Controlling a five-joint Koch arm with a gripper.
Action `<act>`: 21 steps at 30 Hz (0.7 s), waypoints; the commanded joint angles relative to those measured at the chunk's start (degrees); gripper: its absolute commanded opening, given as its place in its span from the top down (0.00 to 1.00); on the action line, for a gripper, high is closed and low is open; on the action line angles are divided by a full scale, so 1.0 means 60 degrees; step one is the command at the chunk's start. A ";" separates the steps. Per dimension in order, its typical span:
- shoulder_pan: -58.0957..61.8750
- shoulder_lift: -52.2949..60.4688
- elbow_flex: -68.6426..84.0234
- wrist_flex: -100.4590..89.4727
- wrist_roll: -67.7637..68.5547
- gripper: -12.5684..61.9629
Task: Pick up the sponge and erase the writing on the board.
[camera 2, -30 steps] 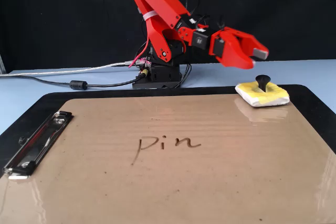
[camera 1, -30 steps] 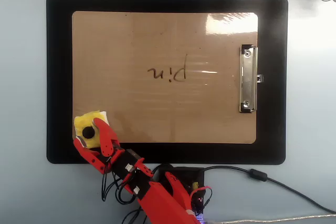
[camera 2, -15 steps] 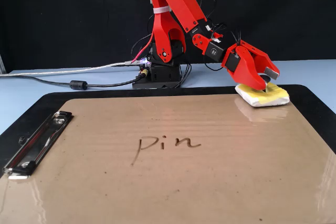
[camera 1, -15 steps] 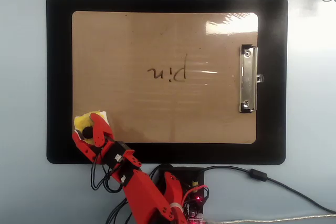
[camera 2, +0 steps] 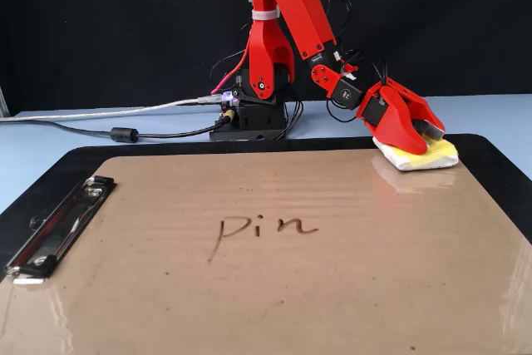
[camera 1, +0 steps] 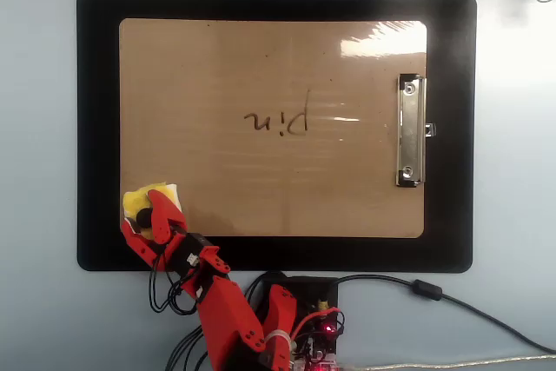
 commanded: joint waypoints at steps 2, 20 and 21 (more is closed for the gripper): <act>-0.0103 0.0322 0.0278 0.0396 -0.0132 0.41; 0.0029 0.1084 0.0952 0.0527 0.0776 0.60; 0.0029 0.1040 0.0894 0.0513 0.0762 0.60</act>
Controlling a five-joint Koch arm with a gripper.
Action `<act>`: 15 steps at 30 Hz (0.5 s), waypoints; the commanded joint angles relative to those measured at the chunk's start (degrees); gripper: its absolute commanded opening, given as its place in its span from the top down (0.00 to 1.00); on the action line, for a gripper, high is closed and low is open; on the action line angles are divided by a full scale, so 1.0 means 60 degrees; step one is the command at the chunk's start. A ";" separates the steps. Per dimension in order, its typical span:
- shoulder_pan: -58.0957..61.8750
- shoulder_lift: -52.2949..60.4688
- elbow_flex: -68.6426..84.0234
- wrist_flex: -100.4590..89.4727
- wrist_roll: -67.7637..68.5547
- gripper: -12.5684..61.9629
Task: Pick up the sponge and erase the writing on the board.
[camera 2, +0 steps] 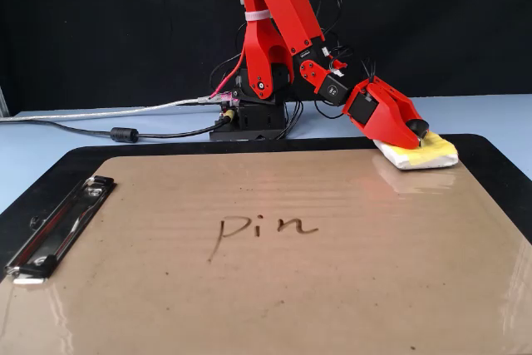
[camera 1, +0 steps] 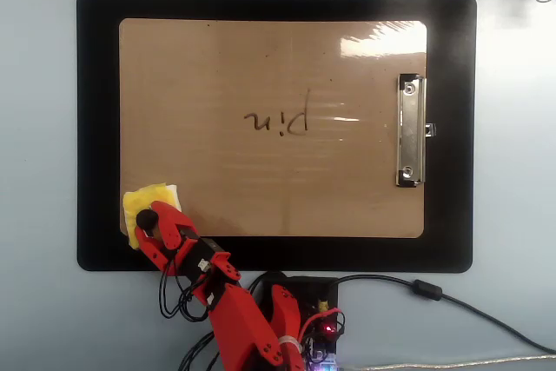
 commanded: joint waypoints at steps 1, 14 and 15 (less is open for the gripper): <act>-0.0132 0.0073 -0.0088 -0.0103 0.0059 0.61; 0.0747 -0.0029 -0.0425 -0.0308 -0.0059 0.94; 0.0820 -0.0073 -0.0439 -0.0308 -0.0088 0.94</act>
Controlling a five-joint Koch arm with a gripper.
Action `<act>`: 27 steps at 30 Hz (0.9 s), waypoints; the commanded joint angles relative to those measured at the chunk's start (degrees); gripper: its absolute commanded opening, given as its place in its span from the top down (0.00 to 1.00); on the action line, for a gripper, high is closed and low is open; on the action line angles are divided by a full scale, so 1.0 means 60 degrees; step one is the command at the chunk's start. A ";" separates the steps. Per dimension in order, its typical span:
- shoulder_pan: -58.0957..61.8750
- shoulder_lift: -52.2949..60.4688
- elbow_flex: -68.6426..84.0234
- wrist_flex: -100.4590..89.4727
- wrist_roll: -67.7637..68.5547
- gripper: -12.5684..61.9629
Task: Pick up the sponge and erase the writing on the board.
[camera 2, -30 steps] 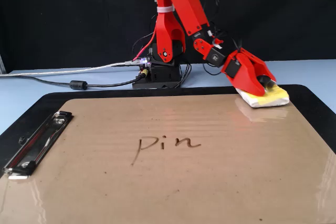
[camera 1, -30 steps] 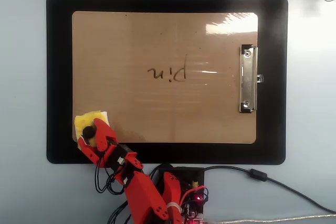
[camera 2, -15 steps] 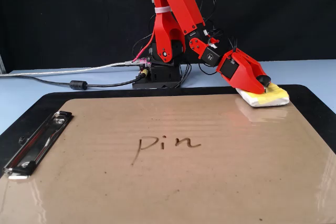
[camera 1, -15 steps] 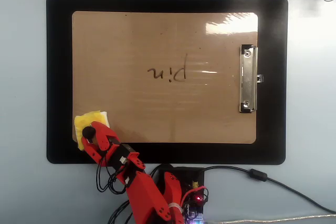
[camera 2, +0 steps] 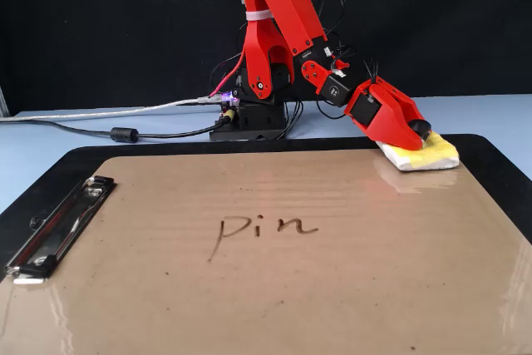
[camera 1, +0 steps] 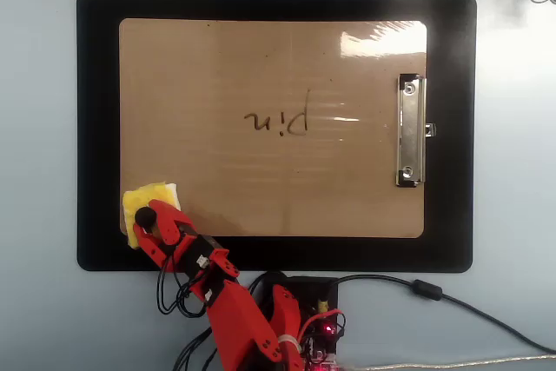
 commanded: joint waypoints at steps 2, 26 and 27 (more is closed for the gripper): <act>0.0249 0.0103 -0.0088 -0.0352 -0.0322 0.94; 0.9185 0.1465 -0.0571 0.2402 0.3076 0.94; 0.9229 0.1113 -0.0718 0.2373 0.3076 0.94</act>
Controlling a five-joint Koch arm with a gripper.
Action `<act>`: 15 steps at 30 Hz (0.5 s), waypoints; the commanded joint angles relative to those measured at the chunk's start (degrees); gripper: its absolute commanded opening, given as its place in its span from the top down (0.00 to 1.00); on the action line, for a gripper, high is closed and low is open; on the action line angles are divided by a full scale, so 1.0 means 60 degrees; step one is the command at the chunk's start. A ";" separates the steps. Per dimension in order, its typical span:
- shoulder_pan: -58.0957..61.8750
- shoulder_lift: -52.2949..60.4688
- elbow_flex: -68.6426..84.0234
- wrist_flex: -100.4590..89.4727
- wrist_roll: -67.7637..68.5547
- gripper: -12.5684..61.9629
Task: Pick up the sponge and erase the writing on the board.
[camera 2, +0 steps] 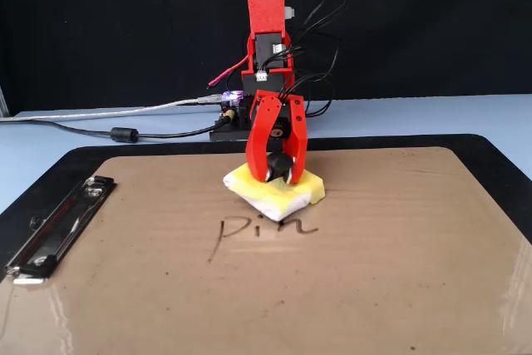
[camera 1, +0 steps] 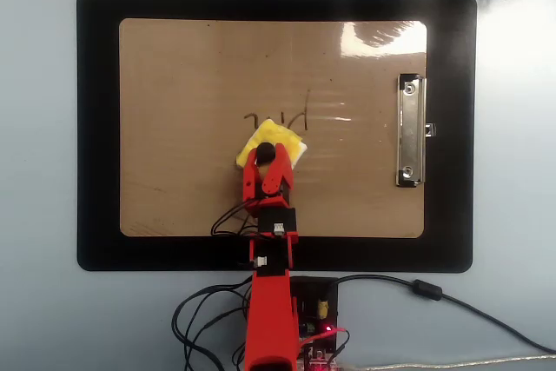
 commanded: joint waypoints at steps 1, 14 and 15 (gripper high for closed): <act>0.0000 -0.0601 -0.0571 -0.0146 0.0000 0.94; 0.1055 -0.0806 0.0073 -0.1802 -0.0073 0.94; 0.1143 -0.0366 0.0571 -0.1802 -0.0073 0.94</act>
